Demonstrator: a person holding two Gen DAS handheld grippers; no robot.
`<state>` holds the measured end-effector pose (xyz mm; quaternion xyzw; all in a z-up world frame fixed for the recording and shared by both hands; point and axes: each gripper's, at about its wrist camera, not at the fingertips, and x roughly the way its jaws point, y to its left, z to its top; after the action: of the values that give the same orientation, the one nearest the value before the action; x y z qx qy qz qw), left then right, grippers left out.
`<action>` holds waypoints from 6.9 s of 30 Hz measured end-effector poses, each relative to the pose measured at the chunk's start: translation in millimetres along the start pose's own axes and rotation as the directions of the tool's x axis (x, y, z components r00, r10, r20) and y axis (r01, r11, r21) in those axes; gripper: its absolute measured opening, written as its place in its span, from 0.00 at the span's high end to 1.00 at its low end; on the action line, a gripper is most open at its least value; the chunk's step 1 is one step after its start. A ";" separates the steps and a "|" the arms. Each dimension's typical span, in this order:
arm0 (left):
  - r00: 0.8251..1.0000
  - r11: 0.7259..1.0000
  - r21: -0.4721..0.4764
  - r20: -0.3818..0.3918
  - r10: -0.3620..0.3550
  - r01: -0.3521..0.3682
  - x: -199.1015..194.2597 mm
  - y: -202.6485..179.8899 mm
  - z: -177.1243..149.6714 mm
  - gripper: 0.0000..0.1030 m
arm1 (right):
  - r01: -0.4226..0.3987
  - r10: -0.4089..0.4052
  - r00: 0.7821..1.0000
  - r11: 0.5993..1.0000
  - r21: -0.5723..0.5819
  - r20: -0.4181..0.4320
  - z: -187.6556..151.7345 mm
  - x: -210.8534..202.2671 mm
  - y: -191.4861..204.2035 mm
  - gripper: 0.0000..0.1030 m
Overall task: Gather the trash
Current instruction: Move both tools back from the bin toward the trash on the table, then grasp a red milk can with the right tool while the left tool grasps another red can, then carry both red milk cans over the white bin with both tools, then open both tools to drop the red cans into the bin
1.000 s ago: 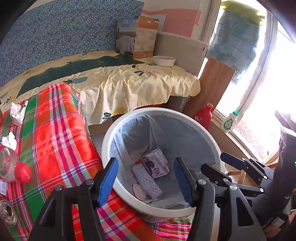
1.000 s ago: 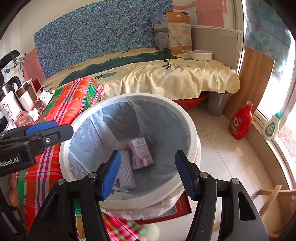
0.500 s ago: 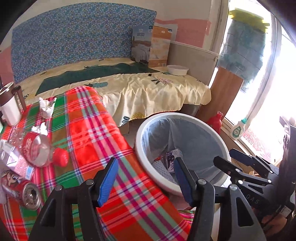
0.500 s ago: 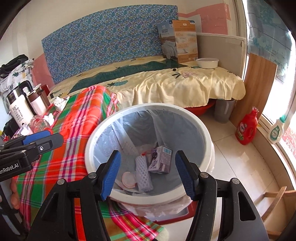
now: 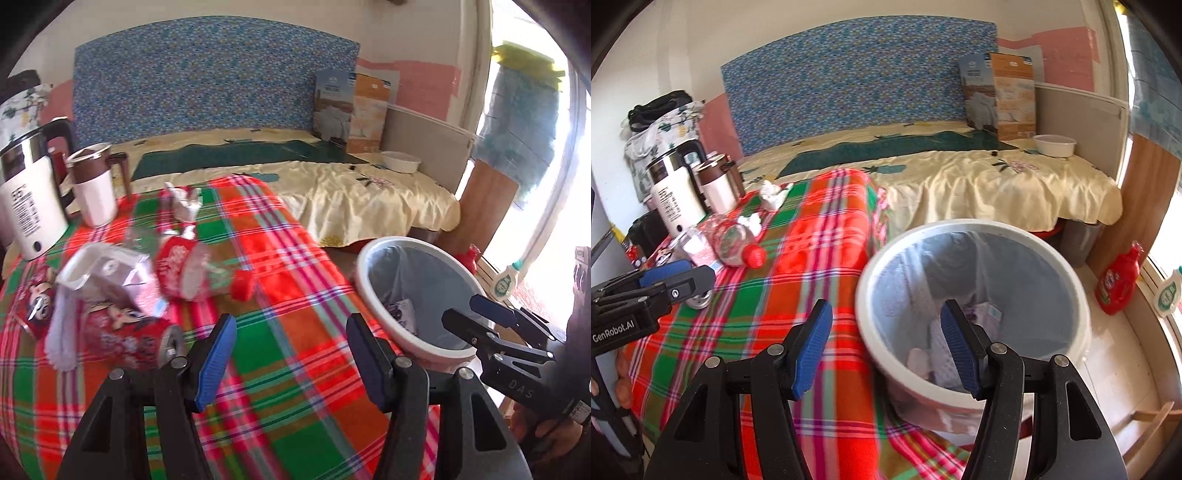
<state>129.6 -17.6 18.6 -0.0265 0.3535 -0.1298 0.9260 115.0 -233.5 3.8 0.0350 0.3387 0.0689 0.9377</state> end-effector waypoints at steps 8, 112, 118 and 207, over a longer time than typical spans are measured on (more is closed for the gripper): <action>0.993 0.993 -0.048 0.027 0.112 -0.111 -29.2 54.1 -11.2 0.40 | -0.106 0.105 0.994 0.991 -0.083 -0.019 2.5 15.8 51.8 0.40; 0.958 0.942 -0.178 -0.044 0.283 -0.286 -36.9 231.4 -34.4 0.47 | -0.416 0.376 0.902 0.889 -0.191 -0.211 -6.0 81.6 201.7 0.48; 0.963 0.948 -0.171 -0.017 0.269 -0.267 -52.5 209.8 -41.4 0.48 | -0.400 0.368 0.910 0.901 -0.166 -0.191 -8.9 72.6 186.8 0.48; 0.984 0.966 0.193 -0.077 -0.162 0.174 88.9 -145.2 29.5 0.49 | 0.173 -0.155 0.980 0.974 0.149 -0.124 2.4 14.9 -122.0 0.48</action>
<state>180.7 -181.9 3.5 0.0400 0.3631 -0.2434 0.8985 140.8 -351.9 -17.4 0.0777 0.3966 -0.0342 0.9141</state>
